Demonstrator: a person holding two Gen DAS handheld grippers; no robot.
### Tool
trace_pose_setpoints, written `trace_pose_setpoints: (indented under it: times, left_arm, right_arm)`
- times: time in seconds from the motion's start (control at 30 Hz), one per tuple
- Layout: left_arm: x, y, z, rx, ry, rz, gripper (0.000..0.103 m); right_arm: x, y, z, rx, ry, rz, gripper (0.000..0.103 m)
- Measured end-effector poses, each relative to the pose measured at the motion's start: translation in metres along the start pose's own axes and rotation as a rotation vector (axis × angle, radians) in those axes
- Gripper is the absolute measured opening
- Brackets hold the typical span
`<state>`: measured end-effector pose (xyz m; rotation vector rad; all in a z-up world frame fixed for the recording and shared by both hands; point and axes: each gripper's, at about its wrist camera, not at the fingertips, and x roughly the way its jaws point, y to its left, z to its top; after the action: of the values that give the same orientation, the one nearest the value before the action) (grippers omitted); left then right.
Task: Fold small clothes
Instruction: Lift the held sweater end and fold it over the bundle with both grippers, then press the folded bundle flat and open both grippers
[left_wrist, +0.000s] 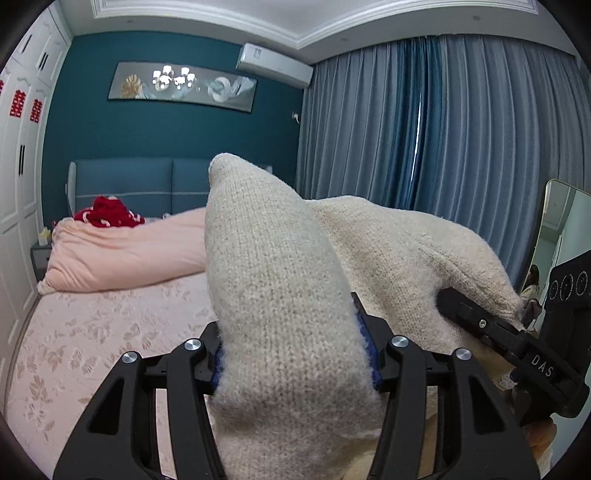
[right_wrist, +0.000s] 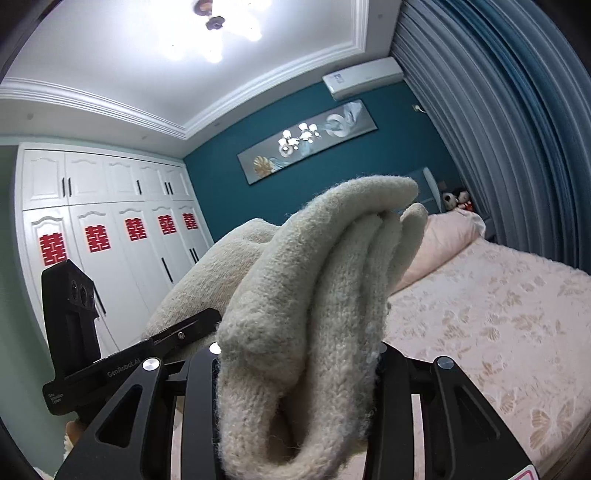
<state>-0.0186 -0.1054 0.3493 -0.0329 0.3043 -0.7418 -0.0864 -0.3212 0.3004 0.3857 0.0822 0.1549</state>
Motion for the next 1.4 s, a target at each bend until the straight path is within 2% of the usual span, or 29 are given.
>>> trace_pose_setpoints:
  times: [0.17, 0.3, 0.4, 0.53, 0.63, 0.7, 0.73, 0.77, 0.8, 0.83, 0.87, 0.9, 0.93, 0.97, 1.07, 1.13, 1.17, 1.2, 1.23, 1.3, 1.4]
  left_arm:
    - [-0.047, 0.031, 0.024, 0.033, -0.128, 0.033, 0.053]
    - [-0.069, 0.067, 0.032, 0.022, -0.169, 0.054, 0.054]
    - [-0.077, 0.096, 0.026, -0.001, -0.168, 0.087, 0.054]
    - [-0.070, 0.138, -0.001, -0.055, -0.101, 0.137, 0.054]
    - [-0.045, 0.177, -0.039, -0.113, -0.018, 0.165, 0.055]
    - [-0.020, 0.204, -0.080, -0.148, 0.044, 0.195, 0.058]
    - [-0.007, 0.219, -0.108, -0.174, 0.068, 0.212, 0.064]
    - [0.007, 0.235, -0.142, -0.208, 0.108, 0.239, 0.069]
    - [0.019, 0.253, -0.180, -0.252, 0.172, 0.264, 0.076]
    - [0.033, 0.269, -0.219, -0.310, 0.273, 0.305, 0.075]
    - [0.042, 0.284, -0.258, -0.382, 0.383, 0.337, 0.074]
    - [0.042, 0.294, -0.291, -0.452, 0.457, 0.344, 0.069]
    - [0.033, 0.302, -0.316, -0.501, 0.494, 0.362, 0.068]
    - [0.022, 0.306, -0.333, -0.536, 0.494, 0.373, 0.068]
    - [0.000, 0.312, -0.353, -0.621, 0.474, 0.370, 0.076]
    - [0.002, 0.317, -0.356, -0.663, 0.465, 0.350, 0.077]
    - [0.007, 0.319, -0.357, -0.666, 0.468, 0.356, 0.078]
    - [0.013, 0.320, -0.355, -0.666, 0.472, 0.358, 0.083]
    - [0.020, 0.319, -0.352, -0.668, 0.476, 0.353, 0.090]
    - [0.038, 0.325, -0.351, -0.668, 0.482, 0.335, 0.091]
    - [0.065, 0.334, -0.365, -0.723, 0.547, 0.325, 0.092]
  right_arm:
    - [0.019, 0.049, 0.015, -0.084, -0.036, 0.080, 0.035]
    - [0.044, 0.081, 0.015, -0.122, -0.021, 0.133, 0.036]
    - [0.069, 0.097, 0.006, -0.116, 0.028, 0.162, 0.036]
    - [0.112, 0.102, -0.030, -0.063, 0.148, 0.168, 0.036]
    - [0.151, 0.092, -0.081, -0.032, 0.256, 0.141, 0.036]
    - [0.182, 0.072, -0.134, 0.001, 0.352, 0.149, 0.043]
    - [0.199, 0.061, -0.166, 0.026, 0.415, 0.152, 0.045]
    - [0.214, 0.042, -0.203, 0.052, 0.495, 0.110, 0.046]
    - [0.226, 0.022, -0.242, 0.092, 0.605, 0.032, 0.046]
    - [0.231, 0.003, -0.277, 0.147, 0.709, -0.042, 0.046]
    - [0.227, -0.012, -0.304, 0.187, 0.770, -0.100, 0.045]
    - [0.215, -0.021, -0.324, 0.211, 0.790, -0.134, 0.045]
    - [0.201, -0.027, -0.337, 0.214, 0.794, -0.145, 0.045]
    - [0.192, -0.028, -0.345, 0.206, 0.809, -0.155, 0.045]
    - [0.191, -0.029, -0.350, 0.175, 0.852, -0.173, 0.047]
    - [0.198, -0.029, -0.346, 0.169, 0.829, -0.190, 0.058]
    - [0.204, -0.030, -0.346, 0.175, 0.820, -0.193, 0.072]
    - [0.212, -0.032, -0.349, 0.181, 0.824, -0.191, 0.082]
    - [0.224, -0.035, -0.352, 0.182, 0.836, -0.193, 0.082]
    - [0.252, -0.048, -0.364, 0.195, 0.879, -0.214, 0.082]
    - [0.278, -0.060, -0.387, 0.266, 0.951, -0.233, 0.082]
